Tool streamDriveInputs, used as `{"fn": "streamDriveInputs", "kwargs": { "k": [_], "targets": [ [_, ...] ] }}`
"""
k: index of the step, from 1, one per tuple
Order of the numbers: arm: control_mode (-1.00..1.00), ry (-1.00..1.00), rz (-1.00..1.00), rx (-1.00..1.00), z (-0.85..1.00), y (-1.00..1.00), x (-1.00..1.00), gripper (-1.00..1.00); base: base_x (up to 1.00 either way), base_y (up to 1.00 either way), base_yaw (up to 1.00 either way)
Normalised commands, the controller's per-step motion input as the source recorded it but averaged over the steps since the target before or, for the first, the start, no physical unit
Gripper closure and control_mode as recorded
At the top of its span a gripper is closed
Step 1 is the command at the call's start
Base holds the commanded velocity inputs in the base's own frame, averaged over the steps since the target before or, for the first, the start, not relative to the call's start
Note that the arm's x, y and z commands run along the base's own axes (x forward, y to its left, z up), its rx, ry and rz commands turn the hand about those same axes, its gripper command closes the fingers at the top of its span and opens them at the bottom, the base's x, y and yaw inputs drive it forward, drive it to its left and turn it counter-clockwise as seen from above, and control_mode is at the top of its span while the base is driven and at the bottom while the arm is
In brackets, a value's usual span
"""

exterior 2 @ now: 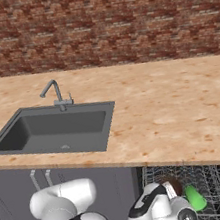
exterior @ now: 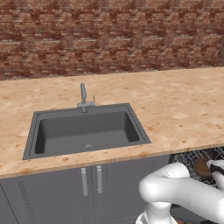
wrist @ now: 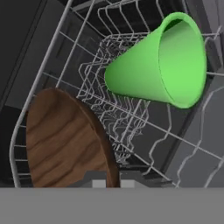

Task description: Pick up the cup and bowl from the counter, place them in the dishwasher, and close the dishwasher door.

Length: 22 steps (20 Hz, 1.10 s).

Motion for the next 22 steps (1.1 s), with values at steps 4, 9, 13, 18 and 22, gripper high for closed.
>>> {"fn": "streamDriveInputs", "kwargs": {
  "k": [4,9,13,18,22],
  "targets": [
    [-1.00,0.00,0.00,0.00,-0.31,0.00,0.11,1.00,0.00,0.00,0.00],
    [-1.00,0.00,0.00,0.00,-0.31,0.00,0.00,-1.00,0.00,0.00,0.00],
    [-1.00,0.00,0.00,0.00,-0.04,-0.16,0.00,-1.00,0.00,0.00,0.00],
    [-1.00,-0.01,0.00,0.00,0.14,-0.20,-0.13,-1.00,0.00,0.00,0.00],
    [-1.00,-0.04,0.00,0.00,0.25,-0.16,-0.50,-1.00,0.00,0.00,0.00]
  ]
}}
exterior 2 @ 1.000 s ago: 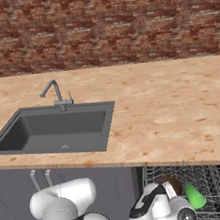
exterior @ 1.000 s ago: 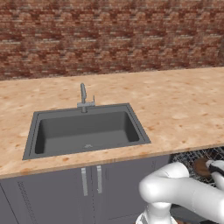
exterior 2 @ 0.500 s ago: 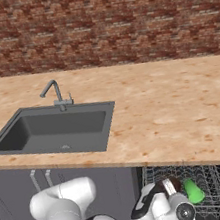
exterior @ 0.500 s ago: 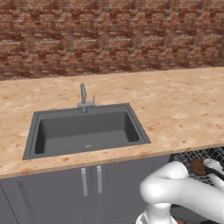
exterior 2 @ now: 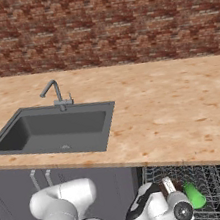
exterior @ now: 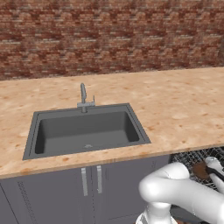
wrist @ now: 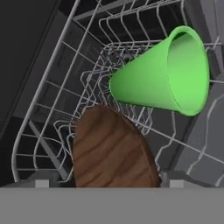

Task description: Pick up the cup and bowl from the counter, place them in the dishwasher, and close the dishwasher door.

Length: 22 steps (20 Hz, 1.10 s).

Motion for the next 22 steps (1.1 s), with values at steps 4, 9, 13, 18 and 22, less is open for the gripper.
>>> {"fn": "streamDriveInputs", "kwargs": {
  "k": [4,9,13,18,22],
  "targets": [
    [-1.00,-0.04,0.00,0.00,0.36,-0.15,-0.52,-1.00,0.00,0.00,0.00],
    [-1.00,0.00,0.00,0.00,0.51,-0.07,-0.30,-1.00,0.00,0.00,0.00],
    [-1.00,0.00,0.00,0.00,0.63,0.00,-0.09,-1.00,0.00,0.00,0.00],
    [-1.00,0.00,0.00,0.02,0.45,0.00,-0.03,-1.00,0.00,0.00,0.00],
    [-1.00,0.00,0.00,0.04,0.34,0.00,-0.09,-1.00,0.00,0.00,0.00]
  ]
}}
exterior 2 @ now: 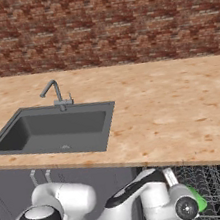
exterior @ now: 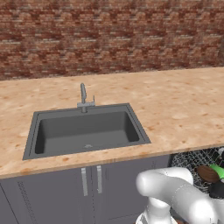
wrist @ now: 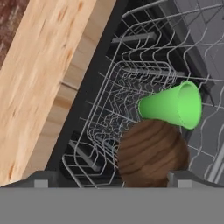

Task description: Pick up the cup and bowl from the counter, place them in the dishwasher, and close the dishwasher door.

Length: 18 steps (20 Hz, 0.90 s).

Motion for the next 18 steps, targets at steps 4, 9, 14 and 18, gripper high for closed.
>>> {"fn": "streamDriveInputs", "kwargs": {
  "k": [4,9,14,18],
  "targets": [
    [-1.00,0.00,0.00,0.05,0.29,0.00,-0.15,-1.00,0.00,0.00,0.00],
    [-1.00,0.00,0.00,0.06,0.26,0.00,-0.29,-1.00,0.00,0.00,0.00],
    [-1.00,-0.01,0.00,0.07,0.22,-0.03,-0.39,-1.00,0.00,0.00,0.00],
    [-1.00,-0.03,0.00,0.03,0.16,0.00,-0.51,-1.00,0.00,0.00,0.00]
  ]
}}
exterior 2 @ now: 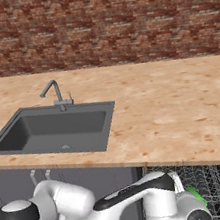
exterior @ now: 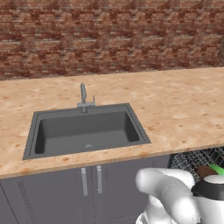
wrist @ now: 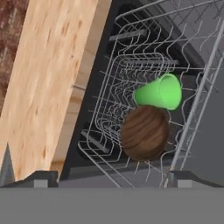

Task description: Pick up the cup and bowl from the counter, place them in the dishwasher, and close the dishwasher door.

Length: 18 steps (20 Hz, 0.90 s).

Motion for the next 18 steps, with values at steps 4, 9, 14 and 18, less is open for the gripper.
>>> {"fn": "streamDriveInputs", "kwargs": {
  "k": [4,9,14,18],
  "targets": [
    [-1.00,-0.04,0.00,-0.01,0.00,0.24,-0.48,-1.00,0.00,0.00,0.00],
    [-1.00,-0.05,0.00,-0.06,-0.04,0.49,-0.42,-1.00,0.00,0.00,0.00],
    [-1.00,-0.07,0.00,-0.09,0.00,0.40,-0.45,-1.00,0.00,0.00,0.00],
    [-1.00,-0.10,0.00,-0.09,0.00,0.25,-0.51,-1.00,0.00,0.00,0.00]
  ]
}}
